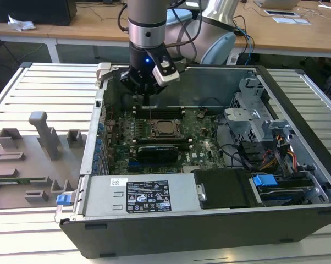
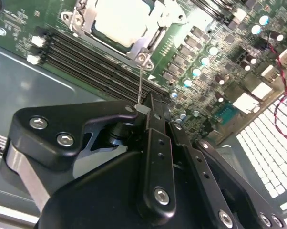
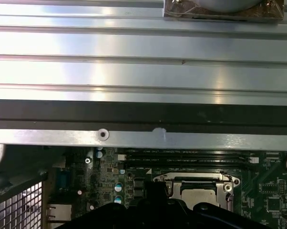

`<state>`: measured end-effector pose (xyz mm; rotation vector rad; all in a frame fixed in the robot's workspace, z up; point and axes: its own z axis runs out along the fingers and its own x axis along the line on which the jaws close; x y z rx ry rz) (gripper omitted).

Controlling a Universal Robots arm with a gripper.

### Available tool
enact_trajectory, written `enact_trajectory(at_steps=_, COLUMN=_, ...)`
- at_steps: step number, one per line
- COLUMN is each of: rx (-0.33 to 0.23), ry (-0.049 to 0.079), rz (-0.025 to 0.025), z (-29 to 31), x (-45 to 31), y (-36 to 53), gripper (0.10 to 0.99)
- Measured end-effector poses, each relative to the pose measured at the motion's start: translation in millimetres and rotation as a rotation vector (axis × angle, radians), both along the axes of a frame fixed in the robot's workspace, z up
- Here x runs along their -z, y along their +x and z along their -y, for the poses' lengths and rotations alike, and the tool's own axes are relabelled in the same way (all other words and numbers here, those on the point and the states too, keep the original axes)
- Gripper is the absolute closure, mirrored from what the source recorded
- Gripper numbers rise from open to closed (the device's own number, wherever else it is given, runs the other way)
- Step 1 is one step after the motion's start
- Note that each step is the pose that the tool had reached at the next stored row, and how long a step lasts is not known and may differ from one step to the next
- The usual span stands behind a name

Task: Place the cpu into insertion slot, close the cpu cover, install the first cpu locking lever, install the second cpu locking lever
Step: 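Install the first cpu locking lever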

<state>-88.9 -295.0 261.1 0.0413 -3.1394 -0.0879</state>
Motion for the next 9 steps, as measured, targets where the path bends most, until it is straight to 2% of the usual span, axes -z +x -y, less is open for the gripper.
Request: enact_trajectory(at_steps=9, rx=0.000, ry=0.000, rz=-0.0011, z=0.0, x=0.4, y=21.6, gripper=0.980)
